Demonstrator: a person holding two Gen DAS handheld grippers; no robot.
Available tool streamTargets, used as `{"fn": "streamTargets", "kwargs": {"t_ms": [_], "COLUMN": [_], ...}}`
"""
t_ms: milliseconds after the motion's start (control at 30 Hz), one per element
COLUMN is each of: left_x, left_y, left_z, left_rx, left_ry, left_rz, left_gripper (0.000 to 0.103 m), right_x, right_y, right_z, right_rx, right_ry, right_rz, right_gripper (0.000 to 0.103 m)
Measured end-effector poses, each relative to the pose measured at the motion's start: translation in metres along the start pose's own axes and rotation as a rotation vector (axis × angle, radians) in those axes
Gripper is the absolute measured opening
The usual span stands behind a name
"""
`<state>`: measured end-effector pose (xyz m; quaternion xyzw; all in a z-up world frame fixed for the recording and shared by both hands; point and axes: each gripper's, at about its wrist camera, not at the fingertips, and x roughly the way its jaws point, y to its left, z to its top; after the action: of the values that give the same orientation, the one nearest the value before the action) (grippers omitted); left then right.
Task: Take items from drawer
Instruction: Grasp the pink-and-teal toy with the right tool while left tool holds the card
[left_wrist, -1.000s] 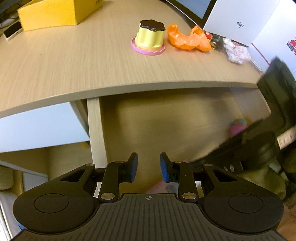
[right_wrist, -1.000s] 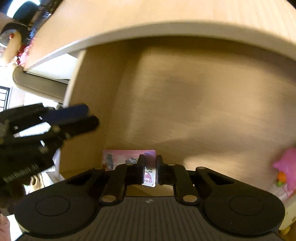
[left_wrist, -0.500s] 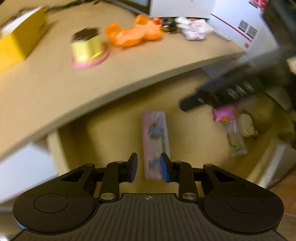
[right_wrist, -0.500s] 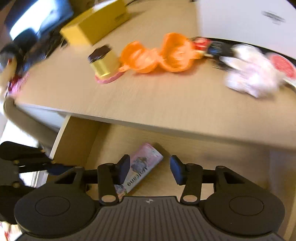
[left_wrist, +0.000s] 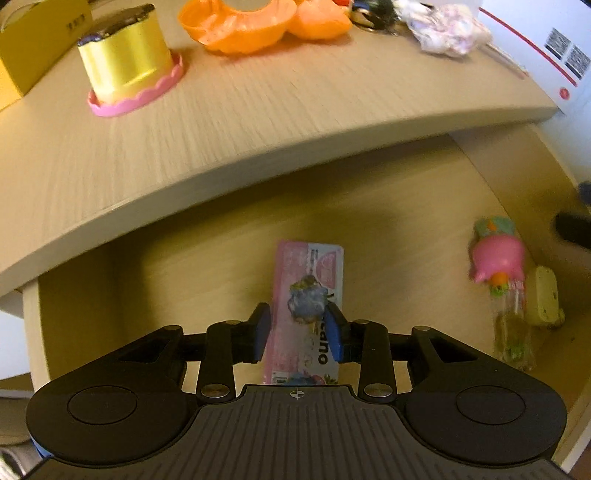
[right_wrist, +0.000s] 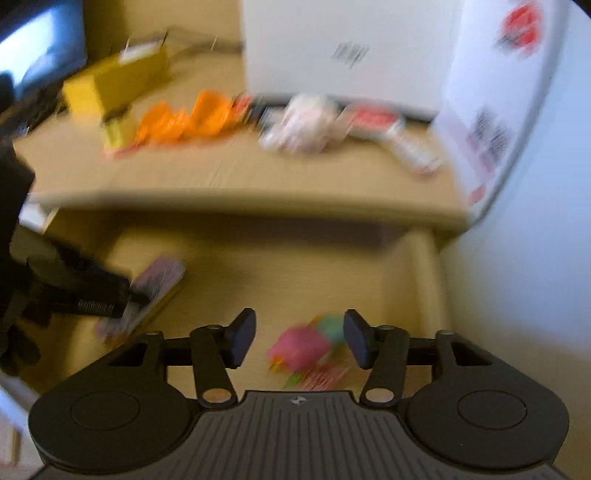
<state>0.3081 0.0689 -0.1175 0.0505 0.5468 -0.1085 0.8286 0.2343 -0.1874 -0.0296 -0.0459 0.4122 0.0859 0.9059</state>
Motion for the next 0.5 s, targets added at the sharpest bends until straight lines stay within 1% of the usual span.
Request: {"fn": "streamTargets", "kwargs": {"t_ms": [33, 67, 100, 133, 200, 267, 367, 433, 500], "left_x": [0.001, 0.000, 0.001, 0.001, 0.002, 0.004, 0.013, 0.013, 0.010], "left_y": [0.000, 0.000, -0.001, -0.002, -0.001, -0.006, -0.014, -0.013, -0.009], "left_z": [0.001, 0.001, 0.001, 0.001, 0.002, 0.000, -0.006, -0.009, -0.009], "left_rx": [-0.006, -0.007, -0.002, 0.004, -0.012, 0.004, 0.046, 0.044, 0.038], "left_ry": [0.006, 0.007, 0.009, 0.017, 0.034, 0.064, 0.105, 0.089, 0.069], "left_rz": [0.001, 0.002, 0.004, 0.005, -0.021, -0.043, -0.061, -0.077, -0.090], "left_gripper": [0.035, 0.035, 0.036, 0.037, 0.038, 0.040, 0.039, 0.040, 0.037], "right_x": [-0.008, -0.011, -0.009, -0.006, 0.003, 0.016, 0.040, 0.058, 0.079], "right_y": [-0.002, -0.002, -0.002, -0.004, 0.001, 0.006, 0.013, 0.013, 0.014], "right_z": [-0.002, 0.000, 0.003, 0.006, 0.009, 0.009, 0.015, 0.020, 0.024], "right_rx": [0.007, -0.003, -0.025, -0.050, -0.062, -0.071, -0.037, -0.003, 0.011], "right_ry": [-0.040, -0.038, -0.010, 0.030, 0.078, 0.145, 0.267, 0.336, 0.400], "right_rz": [-0.038, -0.068, -0.069, -0.052, -0.051, -0.037, 0.002, 0.014, -0.003], "right_gripper": [0.070, 0.072, 0.072, 0.072, 0.072, 0.072, 0.071, 0.071, 0.071]}}
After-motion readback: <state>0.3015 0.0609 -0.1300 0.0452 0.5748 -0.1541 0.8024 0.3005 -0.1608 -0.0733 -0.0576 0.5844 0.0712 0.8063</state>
